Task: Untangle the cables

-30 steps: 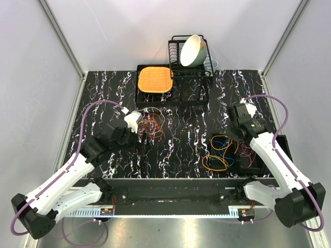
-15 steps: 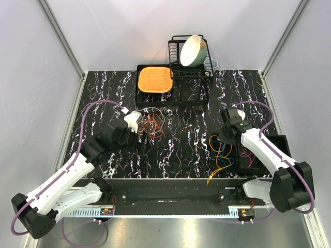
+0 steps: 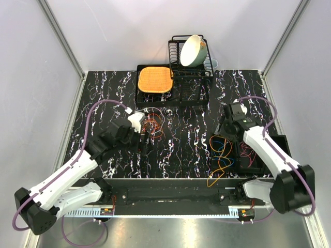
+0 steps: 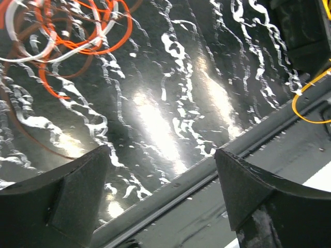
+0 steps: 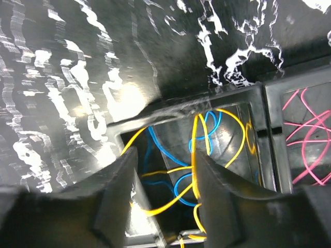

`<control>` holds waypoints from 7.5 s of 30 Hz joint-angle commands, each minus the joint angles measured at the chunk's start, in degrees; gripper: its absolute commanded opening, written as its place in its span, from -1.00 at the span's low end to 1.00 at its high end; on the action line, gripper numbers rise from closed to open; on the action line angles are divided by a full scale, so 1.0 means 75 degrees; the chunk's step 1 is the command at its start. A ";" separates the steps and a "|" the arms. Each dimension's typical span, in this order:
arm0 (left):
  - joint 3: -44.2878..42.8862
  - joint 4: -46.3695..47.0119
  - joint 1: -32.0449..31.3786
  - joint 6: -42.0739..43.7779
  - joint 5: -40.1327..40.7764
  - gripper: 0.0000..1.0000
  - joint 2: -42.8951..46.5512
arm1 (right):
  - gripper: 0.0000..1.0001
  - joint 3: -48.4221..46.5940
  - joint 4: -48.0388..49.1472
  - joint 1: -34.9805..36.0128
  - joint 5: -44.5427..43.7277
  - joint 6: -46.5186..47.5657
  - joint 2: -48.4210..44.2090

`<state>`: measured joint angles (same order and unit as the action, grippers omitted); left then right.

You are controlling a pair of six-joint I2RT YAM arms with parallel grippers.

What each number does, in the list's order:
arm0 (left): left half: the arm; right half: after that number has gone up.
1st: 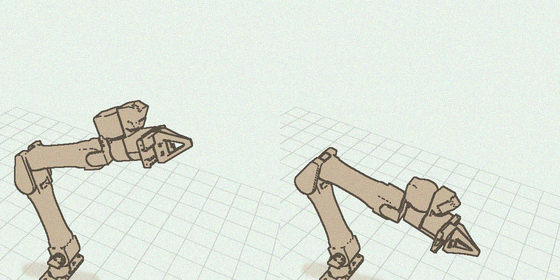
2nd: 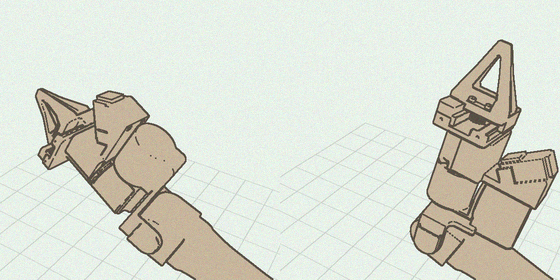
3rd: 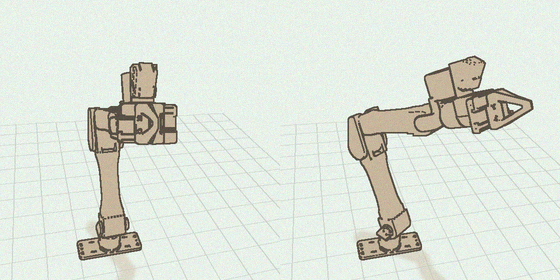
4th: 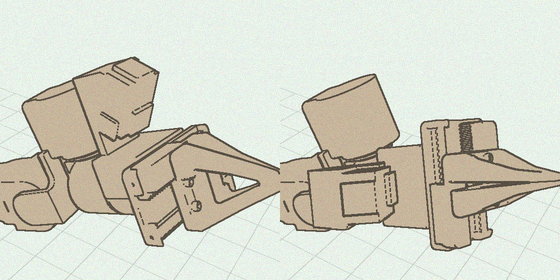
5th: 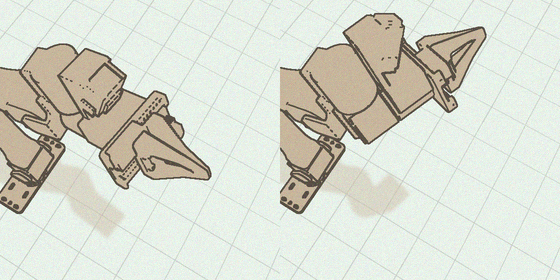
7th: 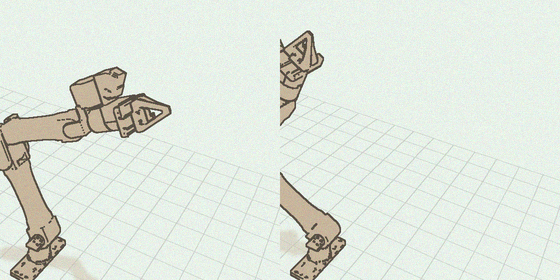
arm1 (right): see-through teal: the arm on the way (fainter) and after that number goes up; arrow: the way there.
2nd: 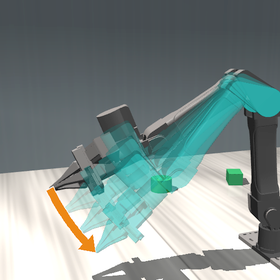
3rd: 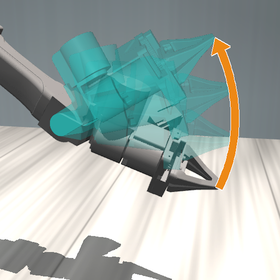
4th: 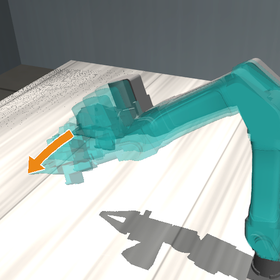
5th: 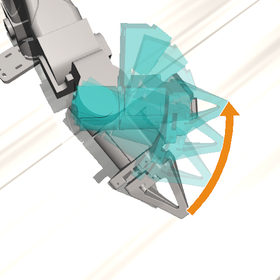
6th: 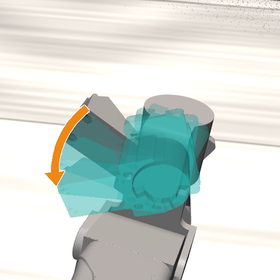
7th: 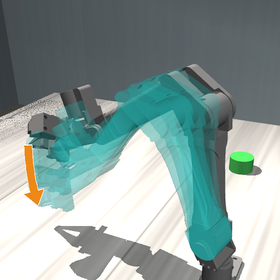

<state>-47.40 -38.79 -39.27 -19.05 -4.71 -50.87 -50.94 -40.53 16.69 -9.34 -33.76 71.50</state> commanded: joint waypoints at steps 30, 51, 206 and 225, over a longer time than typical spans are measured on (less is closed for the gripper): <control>-0.5493 0.1925 -0.5639 0.0079 0.1343 0.61 -0.8099 | 1.00 -0.2536 -0.1943 -0.0303 -0.2668 0.0270 -0.2608; -0.5798 0.2171 -0.5710 -0.0027 0.0957 0.41 -0.8346 | 0.99 -0.2279 -0.1885 -0.0315 -0.2387 0.0341 -0.2737; -0.7110 0.3824 -0.2593 -0.0847 0.1214 -0.06 -0.9729 | -0.33 -0.2383 0.1562 -0.1288 -0.0591 0.1196 0.2842; -0.5308 0.2490 -0.2148 -0.0894 0.3357 0.63 -0.6449 | 0.33 -0.2923 -0.0126 -0.1276 -0.0301 0.1255 0.0498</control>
<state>-92.73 -17.67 -57.71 -26.24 10.15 -108.64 -71.46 -38.96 7.11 -12.36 -24.27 79.59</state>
